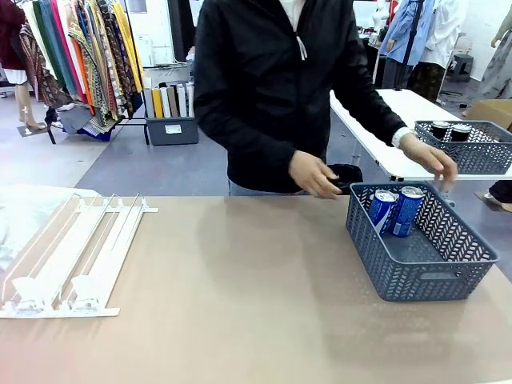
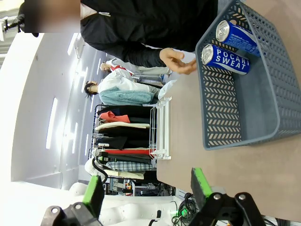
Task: Retrieve and store the cans from the dispenser.
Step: Pick up one can from the Automatic Can Dispenser and place it in the middle of the table.
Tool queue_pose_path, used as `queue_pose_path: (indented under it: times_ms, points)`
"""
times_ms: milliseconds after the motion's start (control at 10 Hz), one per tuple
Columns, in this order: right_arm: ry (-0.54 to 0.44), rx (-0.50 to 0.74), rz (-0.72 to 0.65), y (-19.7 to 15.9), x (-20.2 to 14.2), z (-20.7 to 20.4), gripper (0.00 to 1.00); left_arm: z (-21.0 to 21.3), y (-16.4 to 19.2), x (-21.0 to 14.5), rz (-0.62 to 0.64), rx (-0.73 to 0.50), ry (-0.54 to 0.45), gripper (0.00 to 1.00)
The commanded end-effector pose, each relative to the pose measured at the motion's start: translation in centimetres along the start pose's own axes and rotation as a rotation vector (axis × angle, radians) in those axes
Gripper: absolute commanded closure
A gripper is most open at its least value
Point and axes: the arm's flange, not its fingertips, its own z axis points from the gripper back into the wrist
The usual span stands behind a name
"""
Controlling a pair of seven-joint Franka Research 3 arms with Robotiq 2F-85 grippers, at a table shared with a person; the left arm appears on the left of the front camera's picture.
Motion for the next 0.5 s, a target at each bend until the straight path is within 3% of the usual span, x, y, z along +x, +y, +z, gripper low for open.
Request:
queue_pose_path:
  times_ms: [0,400]
  points:
    - [-0.002,0.014,0.026,0.10,0.09,0.02,0.00,0.01,-0.41,-0.18,0.011,-0.016,0.001,0.00]
    - [-0.002,0.014,0.026,0.10,0.09,0.02,0.00,0.01,-0.41,-0.18,0.011,-0.016,0.001,0.00]
